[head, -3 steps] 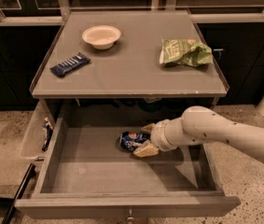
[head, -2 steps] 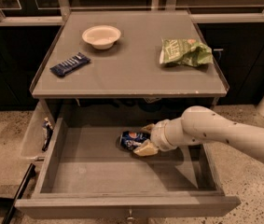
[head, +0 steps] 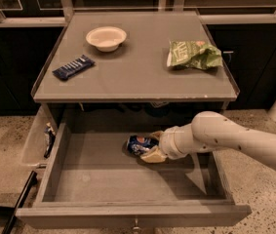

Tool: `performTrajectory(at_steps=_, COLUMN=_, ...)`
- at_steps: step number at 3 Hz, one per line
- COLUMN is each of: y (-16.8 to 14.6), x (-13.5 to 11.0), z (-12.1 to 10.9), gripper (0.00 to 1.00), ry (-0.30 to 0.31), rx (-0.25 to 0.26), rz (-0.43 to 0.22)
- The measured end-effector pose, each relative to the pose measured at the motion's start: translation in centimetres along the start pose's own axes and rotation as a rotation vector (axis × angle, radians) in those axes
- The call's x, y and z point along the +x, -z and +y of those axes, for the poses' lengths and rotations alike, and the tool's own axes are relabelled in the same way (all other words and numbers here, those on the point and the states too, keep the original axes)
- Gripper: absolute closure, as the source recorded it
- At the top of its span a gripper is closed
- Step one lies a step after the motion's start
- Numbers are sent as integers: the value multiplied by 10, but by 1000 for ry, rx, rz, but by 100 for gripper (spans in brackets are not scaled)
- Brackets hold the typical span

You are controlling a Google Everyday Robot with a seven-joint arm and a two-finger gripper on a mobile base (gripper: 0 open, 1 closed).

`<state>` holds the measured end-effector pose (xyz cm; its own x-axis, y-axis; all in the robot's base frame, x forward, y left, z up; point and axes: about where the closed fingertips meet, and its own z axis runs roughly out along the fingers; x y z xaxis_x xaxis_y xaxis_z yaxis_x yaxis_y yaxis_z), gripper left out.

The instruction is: Pick pepsi can from top drawer and place on counter

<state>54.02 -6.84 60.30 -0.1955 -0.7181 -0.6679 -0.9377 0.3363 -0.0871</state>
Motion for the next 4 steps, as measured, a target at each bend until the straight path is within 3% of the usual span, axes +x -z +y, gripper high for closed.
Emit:
performTrajectory(at_steps=1, y=3, x=-3, z=0, gripper=100, ry=0, rx=0, rz=0)
performTrajectory(at_steps=2, y=31, x=-12, z=6, gripper=100, ry=-21, rx=-18, rz=-24)
performTrajectory(at_steps=4, y=123, x=-54, z=17, gripper=100, ry=27, rx=-2, rz=-106)
